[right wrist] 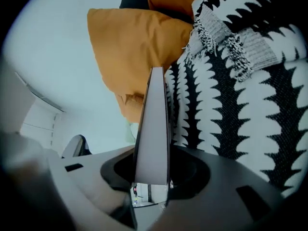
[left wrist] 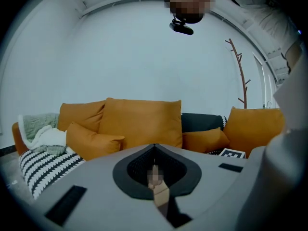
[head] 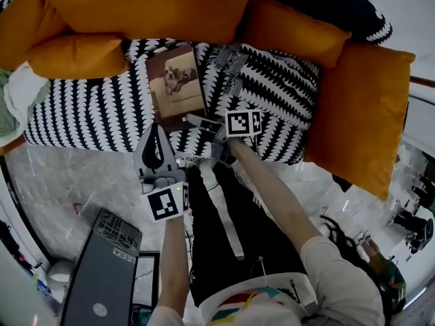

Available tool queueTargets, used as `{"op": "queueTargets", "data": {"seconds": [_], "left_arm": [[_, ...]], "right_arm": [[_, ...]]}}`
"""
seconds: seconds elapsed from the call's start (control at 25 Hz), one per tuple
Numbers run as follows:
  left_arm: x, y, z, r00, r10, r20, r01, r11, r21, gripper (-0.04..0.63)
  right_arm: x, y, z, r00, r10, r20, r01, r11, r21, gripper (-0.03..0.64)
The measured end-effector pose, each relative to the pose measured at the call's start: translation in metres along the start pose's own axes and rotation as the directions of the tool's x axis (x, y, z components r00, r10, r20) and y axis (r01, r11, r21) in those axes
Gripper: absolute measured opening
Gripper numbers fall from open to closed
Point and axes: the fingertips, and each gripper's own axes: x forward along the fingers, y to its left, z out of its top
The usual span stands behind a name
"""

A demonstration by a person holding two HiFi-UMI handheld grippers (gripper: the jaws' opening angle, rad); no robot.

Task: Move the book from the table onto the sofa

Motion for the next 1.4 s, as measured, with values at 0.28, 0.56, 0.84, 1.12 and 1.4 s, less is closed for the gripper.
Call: {"op": "queueTargets", "data": {"seconds": [0.28, 0.56, 0.84, 1.12, 1.4], "left_arm": [[-0.011, 0.0, 0.014, 1.0, -0.016, 0.018, 0.016, 1.0, 0.013, 0.006], [-0.016, 0.008, 0.036, 0.999, -0.013, 0.038, 0.011, 0.999, 0.032, 0.006], [-0.038, 0.001, 0.09, 0.997, -0.023, 0.076, 0.023, 1.0, 0.011, 0.006], [-0.046, 0.0, 0.189, 0.98, -0.033, 0.198, 0.028, 0.999, 0.028, 0.006], [-0.062, 0.009, 0.318, 0.94, -0.001, 0.341, -0.019, 0.998, 0.054, 0.006]], "right_arm": [[-0.021, -0.015, 0.003, 0.982, -0.179, 0.051, 0.182, 0.982, -0.057, 0.38], [-0.042, -0.007, 0.031, 0.912, -0.322, 0.254, 0.384, 0.888, -0.254, 0.476], [-0.072, 0.015, 0.036, 0.846, -0.431, 0.313, 0.505, 0.837, -0.212, 0.491], [-0.09, 0.141, 0.062, 0.886, -0.264, 0.38, 0.394, 0.861, -0.321, 0.491], [-0.128, 0.326, 0.098, 0.858, 0.006, 0.513, 0.336, 0.749, -0.571, 0.491]]}}
